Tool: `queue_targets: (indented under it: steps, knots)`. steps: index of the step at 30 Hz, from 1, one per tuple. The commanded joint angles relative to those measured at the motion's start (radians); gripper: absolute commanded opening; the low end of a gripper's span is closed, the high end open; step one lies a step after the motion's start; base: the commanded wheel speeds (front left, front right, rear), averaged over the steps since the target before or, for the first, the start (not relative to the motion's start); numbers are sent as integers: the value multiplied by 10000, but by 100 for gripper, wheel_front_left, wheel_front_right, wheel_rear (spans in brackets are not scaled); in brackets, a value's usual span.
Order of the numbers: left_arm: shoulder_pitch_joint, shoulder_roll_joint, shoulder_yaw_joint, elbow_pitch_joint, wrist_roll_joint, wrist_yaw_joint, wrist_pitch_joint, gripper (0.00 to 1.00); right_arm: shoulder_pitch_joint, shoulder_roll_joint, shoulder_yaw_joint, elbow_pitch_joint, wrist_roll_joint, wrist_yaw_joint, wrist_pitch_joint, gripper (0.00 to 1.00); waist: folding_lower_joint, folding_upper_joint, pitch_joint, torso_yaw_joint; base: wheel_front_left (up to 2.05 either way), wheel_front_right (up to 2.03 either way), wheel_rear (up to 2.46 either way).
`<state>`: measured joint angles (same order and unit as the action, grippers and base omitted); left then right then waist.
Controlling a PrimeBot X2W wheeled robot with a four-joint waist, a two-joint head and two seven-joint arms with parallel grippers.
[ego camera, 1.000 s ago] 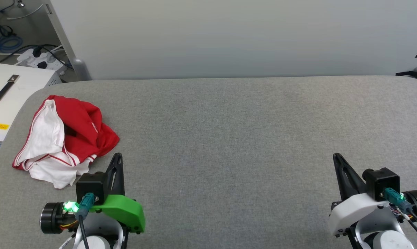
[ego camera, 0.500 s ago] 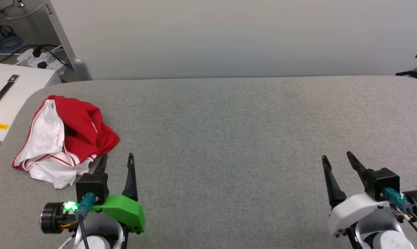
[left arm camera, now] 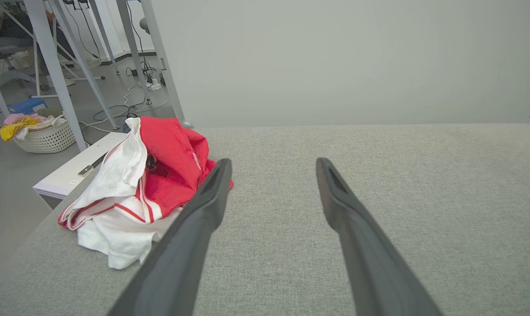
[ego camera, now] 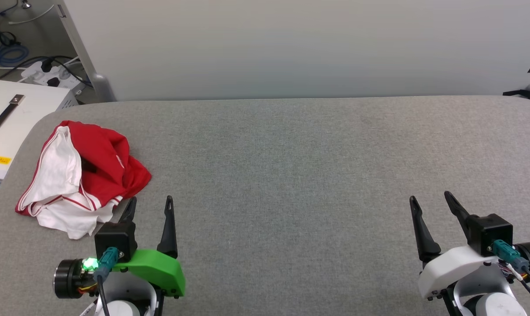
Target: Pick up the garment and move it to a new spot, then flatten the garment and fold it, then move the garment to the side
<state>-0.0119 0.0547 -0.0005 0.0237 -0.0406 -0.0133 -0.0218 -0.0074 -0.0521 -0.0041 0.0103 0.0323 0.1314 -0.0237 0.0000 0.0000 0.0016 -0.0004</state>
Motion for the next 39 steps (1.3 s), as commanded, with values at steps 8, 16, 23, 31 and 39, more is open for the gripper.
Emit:
queue_targets:
  steps: [8, 16, 23, 31, 39]
  knots:
    - [78, -8, 0, 161, -321, -116, -257, 100, 120, 3, -29, 33, 247, -1, -267, 100, 0, 0, 19, 6, 0, 0, 0]
    - [108, -12, 9, 174, -580, -227, -463, 100, 153, 5, -33, -54, 527, -2, -471, 100, 0, 0, 38, 21, 0, 0, 0]
    - [175, -14, 30, 98, -746, -305, -610, 100, 201, 6, -11, -200, 691, -2, -616, 100, 0, 0, 33, 29, 0, 0, 0]
    - [260, -17, -21, 222, -933, -389, -776, 100, 300, 7, -28, -119, 828, -3, -779, 100, 0, 0, 35, 36, 0, 0, 0]
    - [288, -20, -155, 572, -1111, -470, -940, 100, 319, 8, -64, 136, 1006, -3, -941, 100, 0, 0, 62, 31, 0, 0, 0]
